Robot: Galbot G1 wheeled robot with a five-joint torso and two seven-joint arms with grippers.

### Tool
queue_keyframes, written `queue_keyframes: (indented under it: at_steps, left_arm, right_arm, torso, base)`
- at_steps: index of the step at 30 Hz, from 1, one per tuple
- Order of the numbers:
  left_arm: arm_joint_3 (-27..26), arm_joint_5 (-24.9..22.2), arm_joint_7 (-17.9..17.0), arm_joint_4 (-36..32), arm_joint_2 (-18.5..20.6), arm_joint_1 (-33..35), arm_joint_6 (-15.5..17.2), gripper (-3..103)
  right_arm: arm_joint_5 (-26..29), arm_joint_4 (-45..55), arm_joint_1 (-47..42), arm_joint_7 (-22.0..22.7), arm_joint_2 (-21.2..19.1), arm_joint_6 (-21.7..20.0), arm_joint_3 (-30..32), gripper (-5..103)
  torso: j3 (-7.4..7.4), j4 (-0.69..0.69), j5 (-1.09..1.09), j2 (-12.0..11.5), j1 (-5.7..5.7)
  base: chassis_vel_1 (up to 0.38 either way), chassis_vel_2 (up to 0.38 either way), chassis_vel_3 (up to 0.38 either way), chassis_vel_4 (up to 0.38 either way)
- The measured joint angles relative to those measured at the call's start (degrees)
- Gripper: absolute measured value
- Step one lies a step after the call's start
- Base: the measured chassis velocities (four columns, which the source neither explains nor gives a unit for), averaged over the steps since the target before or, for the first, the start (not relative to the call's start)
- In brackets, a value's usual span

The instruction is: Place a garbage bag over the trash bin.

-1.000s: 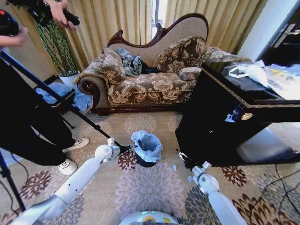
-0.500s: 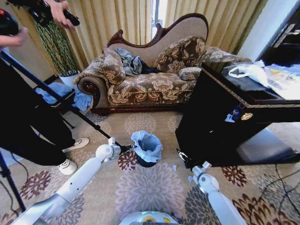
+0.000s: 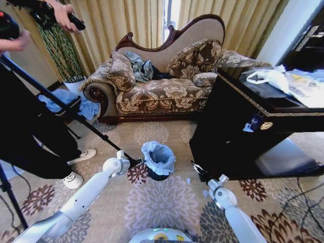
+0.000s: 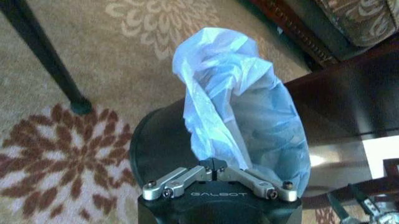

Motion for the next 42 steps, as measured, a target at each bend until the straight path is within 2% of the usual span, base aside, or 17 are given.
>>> queue_keyframes:
  at_steps: [10, 15, 17, 20, 24, 34, 38, 40, 41, 42]
  left_arm:
    - [-0.09, 1.75, 0.98, 1.73, -0.28, 0.50, 0.10, 0]
    - [0.54, 3.77, 2.34, 5.69, -1.99, -0.74, -0.04, 0]
    - [0.97, 5.93, 3.59, 9.85, -3.85, -2.61, -0.36, 0]
    - [1.21, 6.64, 4.03, 11.37, -4.57, -3.25, -0.57, 0]
    - [1.44, 8.76, 5.07, 15.41, -7.45, -4.50, -1.19, 0]
    - [1.81, 11.08, 5.67, 19.26, -10.59, -4.70, -2.24, 0]
    - [1.67, 11.41, 5.55, 18.37, -10.07, -3.30, -2.33, -1]
    - [0.85, 11.66, 5.45, 16.24, -8.17, -1.54, -2.34, 10]
    - [0.85, 11.66, 5.45, 16.24, -8.17, -1.54, -2.34, 10]
    - [0.55, 12.12, 5.49, 14.91, -6.85, -0.48, -2.36, 15]
  right_arm:
    - [0.02, -0.06, 0.04, -0.08, -0.02, 0.06, -0.10, 100]
    - [0.03, 0.07, -0.46, -0.16, -0.22, 0.09, 0.02, 100]
    - [0.03, 0.19, -0.52, -0.19, -0.26, 0.09, -0.10, 100]
    - [0.03, 0.19, -0.44, -0.20, -0.21, 0.09, -0.18, 100]
    - [0.01, 0.19, -0.31, -0.19, -0.14, 0.09, -0.39, 100]
    - [0.00, 0.18, -0.40, -0.26, -0.14, 0.09, -0.43, 100]
    - [0.00, 0.56, -0.57, -0.26, -0.11, 0.08, -0.54, 100]
    - [0.06, 1.54, -1.04, -0.32, -0.19, -0.03, -0.54, 100]
    - [0.06, 1.54, -1.04, -0.32, -0.19, -0.03, -0.54, 100]
    - [0.08, 2.16, -1.34, -0.53, -0.27, -0.17, -0.53, 100]
  torso:
    - [0.00, 0.00, 0.01, 0.00, 0.00]
    - [0.00, 0.00, 0.00, 0.00, 0.00]
    - [0.00, 0.00, 0.01, 0.00, 0.00]
    - [0.00, 0.00, 0.01, 0.00, 0.00]
    - [0.00, -0.01, 0.01, 0.00, 0.00]
    - [0.00, 0.00, 0.01, 0.00, 0.00]
    - [0.00, -0.01, -0.01, 0.00, 0.00]
    - [0.00, 0.00, 0.00, 0.00, 0.00]
    - [0.00, 0.00, 0.00, 0.00, 0.00]
    - [0.00, 0.00, 0.00, 0.00, 0.00]
  base:
    - [0.000, 0.000, 0.000, 0.000]
    - [0.000, 0.000, 0.000, 0.000]
    - [0.000, 0.000, 0.000, 0.000]
    - [0.000, 0.000, 0.000, 0.000]
    - [0.000, 0.000, 0.000, 0.000]
    - [0.000, 0.000, 0.000, 0.000]
    - [0.000, 0.000, 0.000, 0.000]
    - [0.000, 0.000, 0.000, 0.000]
    - [0.000, 0.000, 0.000, 0.000]
    - [0.000, 0.000, 0.000, 0.000]
